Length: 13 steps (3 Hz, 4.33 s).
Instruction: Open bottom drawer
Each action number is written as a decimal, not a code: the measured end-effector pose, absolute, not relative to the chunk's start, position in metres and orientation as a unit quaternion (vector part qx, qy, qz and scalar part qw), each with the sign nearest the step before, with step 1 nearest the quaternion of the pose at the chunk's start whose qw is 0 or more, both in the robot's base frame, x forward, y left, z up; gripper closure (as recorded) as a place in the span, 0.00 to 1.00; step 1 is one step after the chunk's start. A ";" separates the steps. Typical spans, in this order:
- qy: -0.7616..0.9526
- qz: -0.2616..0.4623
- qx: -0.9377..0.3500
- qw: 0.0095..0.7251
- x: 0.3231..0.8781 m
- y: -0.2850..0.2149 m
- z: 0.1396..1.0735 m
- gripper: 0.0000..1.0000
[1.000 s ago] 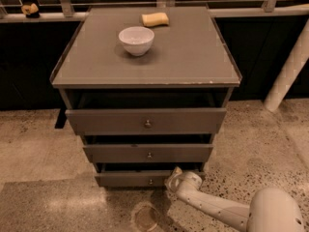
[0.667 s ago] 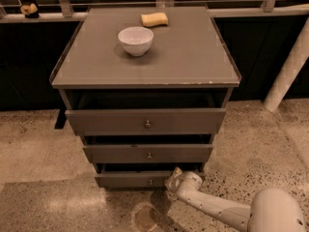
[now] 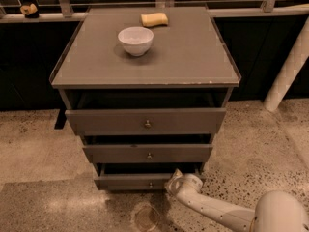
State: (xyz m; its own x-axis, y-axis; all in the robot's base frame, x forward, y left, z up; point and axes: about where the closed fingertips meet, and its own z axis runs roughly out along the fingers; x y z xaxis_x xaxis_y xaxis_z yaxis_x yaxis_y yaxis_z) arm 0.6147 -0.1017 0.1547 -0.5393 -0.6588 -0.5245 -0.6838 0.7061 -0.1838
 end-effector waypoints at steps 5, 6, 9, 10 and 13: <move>0.882 0.042 -0.374 0.285 0.583 -0.093 0.158 1.00; 0.883 0.044 -0.373 0.282 0.582 -0.094 0.157 1.00; 0.885 0.049 -0.372 0.276 0.573 -0.096 0.157 1.00; 0.888 0.056 -0.370 0.268 0.561 -0.098 0.152 1.00; 0.891 0.055 -0.368 0.259 0.552 -0.102 0.161 1.00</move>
Offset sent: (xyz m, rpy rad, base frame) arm -0.3031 0.0049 -0.1939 0.0846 0.1350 0.1303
